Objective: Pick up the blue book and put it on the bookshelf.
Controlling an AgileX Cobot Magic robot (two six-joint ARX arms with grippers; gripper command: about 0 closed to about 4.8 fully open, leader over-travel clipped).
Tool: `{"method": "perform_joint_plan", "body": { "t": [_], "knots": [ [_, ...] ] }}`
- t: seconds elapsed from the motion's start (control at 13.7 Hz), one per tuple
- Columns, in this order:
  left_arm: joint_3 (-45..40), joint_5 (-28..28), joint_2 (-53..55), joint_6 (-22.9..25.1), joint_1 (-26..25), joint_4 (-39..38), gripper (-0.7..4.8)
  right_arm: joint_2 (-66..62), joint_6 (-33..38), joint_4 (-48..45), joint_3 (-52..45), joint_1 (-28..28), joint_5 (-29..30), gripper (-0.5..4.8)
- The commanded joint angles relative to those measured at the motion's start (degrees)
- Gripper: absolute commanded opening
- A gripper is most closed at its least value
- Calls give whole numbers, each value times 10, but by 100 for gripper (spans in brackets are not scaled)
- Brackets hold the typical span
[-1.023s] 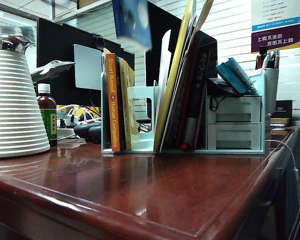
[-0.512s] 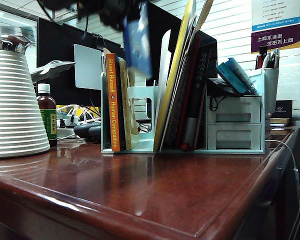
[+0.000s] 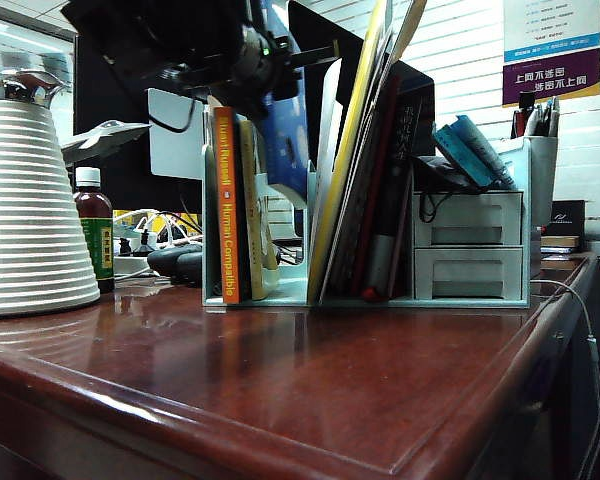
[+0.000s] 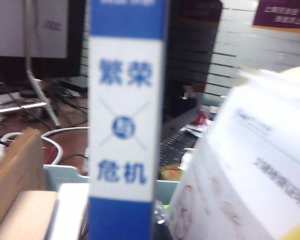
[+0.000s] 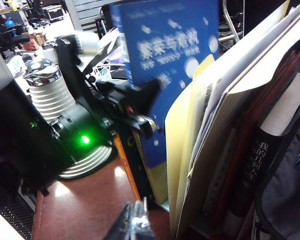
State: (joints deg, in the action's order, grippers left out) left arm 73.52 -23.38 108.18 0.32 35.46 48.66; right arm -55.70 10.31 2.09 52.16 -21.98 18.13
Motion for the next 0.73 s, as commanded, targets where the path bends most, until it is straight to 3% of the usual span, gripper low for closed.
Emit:
{"method": "perform_joint_plan", "body": {
  "t": [0.07, 0.15, 0.44, 0.51, 0.58, 0.73],
  "knots": [
    [8, 12, 9, -29, 0, 26, 94, 3, 2, -7, 2, -1, 3, -1],
    [8, 13, 12, -41, 0, 20, 121, 4, 2, -7, 2, -1, 11, -1],
    [8, 16, 19, -40, 0, 1, 121, 7, 2, -11, 2, -1, 13, -1],
    [8, 15, 19, -37, 0, 2, 107, 8, 2, -11, 3, -1, 14, -1],
    [8, 15, 19, -34, 0, 2, 37, 9, 2, -11, 3, -1, 14, -1],
    [10, -4, 17, 9, 0, 16, 12, 11, 2, -10, 2, -1, 14, -1]
  ]
}}
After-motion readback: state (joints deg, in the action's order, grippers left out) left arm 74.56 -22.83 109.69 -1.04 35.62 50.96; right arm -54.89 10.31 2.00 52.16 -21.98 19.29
